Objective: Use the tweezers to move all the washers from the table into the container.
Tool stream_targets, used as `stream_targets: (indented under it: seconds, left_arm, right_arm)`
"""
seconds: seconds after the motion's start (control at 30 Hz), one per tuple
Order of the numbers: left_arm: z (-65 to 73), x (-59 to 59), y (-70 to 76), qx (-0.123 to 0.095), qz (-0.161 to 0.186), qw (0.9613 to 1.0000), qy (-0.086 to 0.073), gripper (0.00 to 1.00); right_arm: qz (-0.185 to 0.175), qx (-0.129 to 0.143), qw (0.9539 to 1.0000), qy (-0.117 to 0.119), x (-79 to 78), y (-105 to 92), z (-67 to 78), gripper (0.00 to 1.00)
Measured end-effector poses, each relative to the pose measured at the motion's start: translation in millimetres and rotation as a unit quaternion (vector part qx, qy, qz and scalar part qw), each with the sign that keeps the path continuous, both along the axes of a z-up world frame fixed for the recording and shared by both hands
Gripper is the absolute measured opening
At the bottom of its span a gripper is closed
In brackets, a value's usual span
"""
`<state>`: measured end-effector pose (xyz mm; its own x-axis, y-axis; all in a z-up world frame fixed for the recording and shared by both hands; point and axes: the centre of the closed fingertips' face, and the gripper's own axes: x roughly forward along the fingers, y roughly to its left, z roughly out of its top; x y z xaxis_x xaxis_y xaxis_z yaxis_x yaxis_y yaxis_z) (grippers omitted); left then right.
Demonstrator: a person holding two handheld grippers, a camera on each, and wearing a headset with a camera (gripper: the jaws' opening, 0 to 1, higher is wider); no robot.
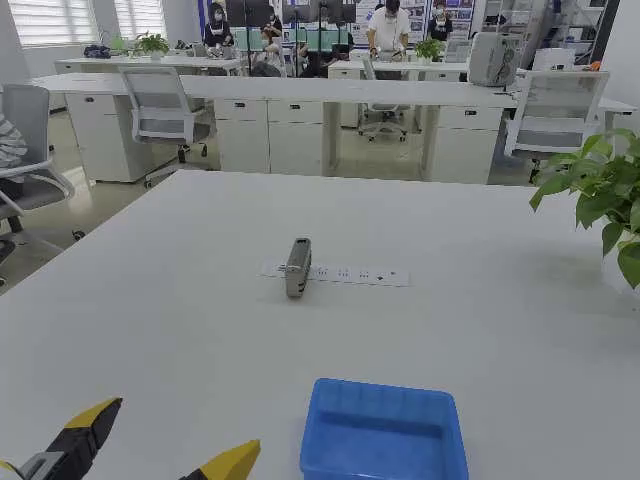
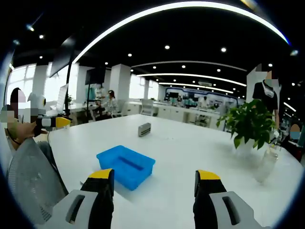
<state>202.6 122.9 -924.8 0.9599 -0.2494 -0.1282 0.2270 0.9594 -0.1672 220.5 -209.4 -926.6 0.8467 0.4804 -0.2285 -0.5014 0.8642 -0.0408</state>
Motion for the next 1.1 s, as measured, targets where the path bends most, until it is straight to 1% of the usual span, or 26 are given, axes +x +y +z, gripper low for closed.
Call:
stream_targets:
  seconds: [0.17,0.27,0.37,0.53,0.7,0.77,0.83,0.9,0.93,1.1]
  left_arm:
    - [-1.0,-0.9,-3.3,0.005,-0.006,1.0000,0.003,0.85]
    - [-0.9,-1.9,0.1,0.009,0.000,1.0000,0.003,0.84]
    - [-0.3,-1.6,3.0,0.009,0.009,0.9999,0.002,0.84]
    - [0.3,-2.5,5.5,0.001,0.016,0.9999,0.002,0.84]
    - [-0.2,-2.4,4.0,0.005,0.014,0.9999,0.005,0.83]
    - [-0.6,-2.3,4.0,0.007,0.013,0.9999,0.005,0.83]
    - [0.3,-2.3,4.2,0.004,0.014,0.9999,0.003,0.82]
    - [2.6,-2.4,5.1,-0.005,0.016,0.9999,0.000,0.82]
    - [2.4,-2.4,7.9,-0.007,0.018,0.9998,0.000,0.82]
    - [0.8,-2.2,7.4,-0.006,0.019,0.9998,0.003,0.82]
  right_arm:
    - [-0.007,-0.002,1.0000,-0.001,0.6,-3.1,0.0,0.66]
    - [-0.009,0.000,1.0000,0.001,0.6,-3.9,-0.4,0.66]
    - [-0.009,-0.001,1.0000,0.002,0.5,-4.3,-0.8,0.66]
    - [-0.009,-0.007,0.9999,0.003,1.0,-5.8,-3.5,0.66]
    - [-0.010,-0.010,0.9999,0.003,2.0,-7.3,-5.1,0.65]
    - [-0.013,-0.011,0.9998,0.007,2.3,-9.2,-7.3,0.64]
    - [-0.016,-0.011,0.9998,0.007,2.7,-10.4,-7.4,0.64]
    - [-0.019,-0.010,0.9997,0.007,3.1,-11.4,-7.0,0.64]
    - [-0.020,-0.009,0.9997,0.006,3.2,-11.5,-6.8,0.64]
    - [-0.021,-0.008,0.9997,0.007,2.9,-10.8,-6.5,0.63]
